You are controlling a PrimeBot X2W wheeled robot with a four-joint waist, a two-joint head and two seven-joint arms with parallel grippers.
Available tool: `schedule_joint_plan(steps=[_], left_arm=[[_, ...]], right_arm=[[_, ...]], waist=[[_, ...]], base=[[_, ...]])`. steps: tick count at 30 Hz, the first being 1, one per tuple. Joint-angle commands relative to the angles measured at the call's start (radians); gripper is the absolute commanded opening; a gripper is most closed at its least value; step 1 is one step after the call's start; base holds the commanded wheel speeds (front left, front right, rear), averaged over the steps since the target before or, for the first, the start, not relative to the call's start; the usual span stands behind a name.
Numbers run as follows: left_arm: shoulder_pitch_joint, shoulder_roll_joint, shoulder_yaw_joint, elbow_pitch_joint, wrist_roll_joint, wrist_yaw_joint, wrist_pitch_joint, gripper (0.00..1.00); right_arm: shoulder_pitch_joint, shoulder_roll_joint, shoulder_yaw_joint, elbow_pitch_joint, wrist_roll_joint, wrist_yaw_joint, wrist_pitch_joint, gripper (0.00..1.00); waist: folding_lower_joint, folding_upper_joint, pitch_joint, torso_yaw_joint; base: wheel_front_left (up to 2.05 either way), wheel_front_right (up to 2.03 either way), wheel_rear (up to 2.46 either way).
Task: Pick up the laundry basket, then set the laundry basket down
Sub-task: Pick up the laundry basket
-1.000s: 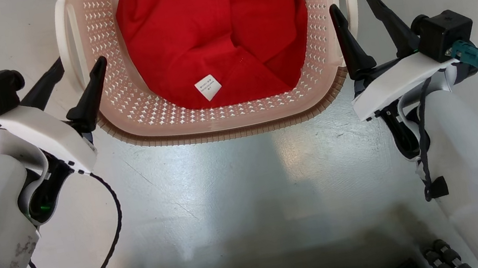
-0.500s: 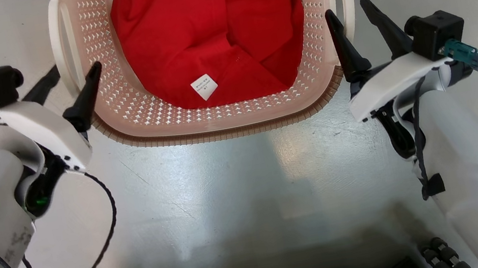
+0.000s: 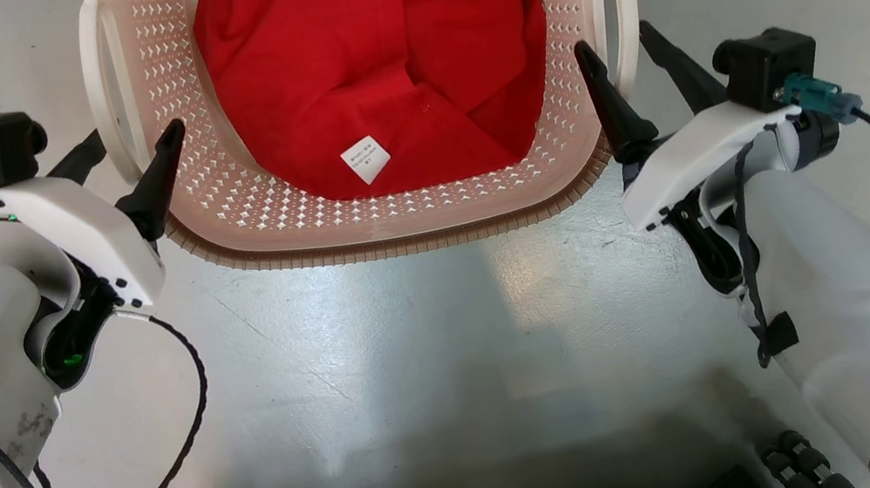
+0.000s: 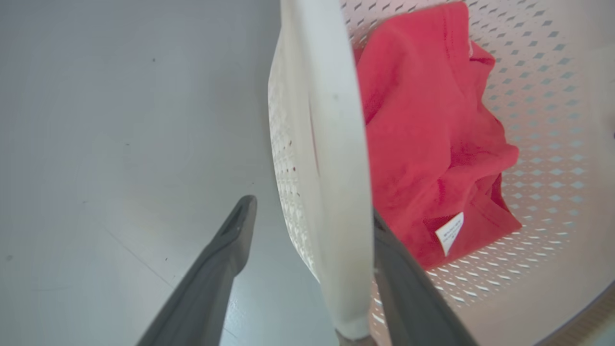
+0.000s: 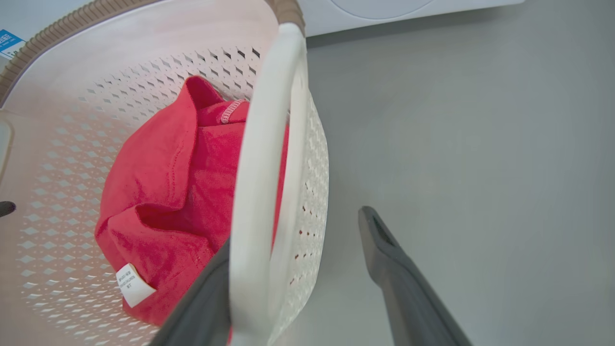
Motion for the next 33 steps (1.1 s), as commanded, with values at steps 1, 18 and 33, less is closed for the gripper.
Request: schedule_joint_plan(steps=[1,18,33], left_arm=[[-0.013,0.036,0.015,-0.007,-0.009,-0.006,0.003,1.0],[-0.026,0.041,-0.012,-0.013,-0.05,-0.006,0.008,0.0],[-0.011,0.033,-0.014,-0.017,-0.077,-0.006,0.006,0.0]], right_arm=[[0.023,0.017,0.024,-0.005,0.008,0.0,-0.009,1.0],[0.014,0.017,0.062,0.005,0.036,0.0,-0.009,0.0],[0.008,0.017,0.066,0.018,0.04,0.0,-0.009,0.0]], waist=[[-0.0001,0.0,0.0,0.0],[-0.0001,0.0,0.001,-0.001],[-0.0001,0.0,-0.024,0.004]], base=[[0.0,0.0,0.0],[0.0,0.0,0.0],[0.0,0.0,0.0]])
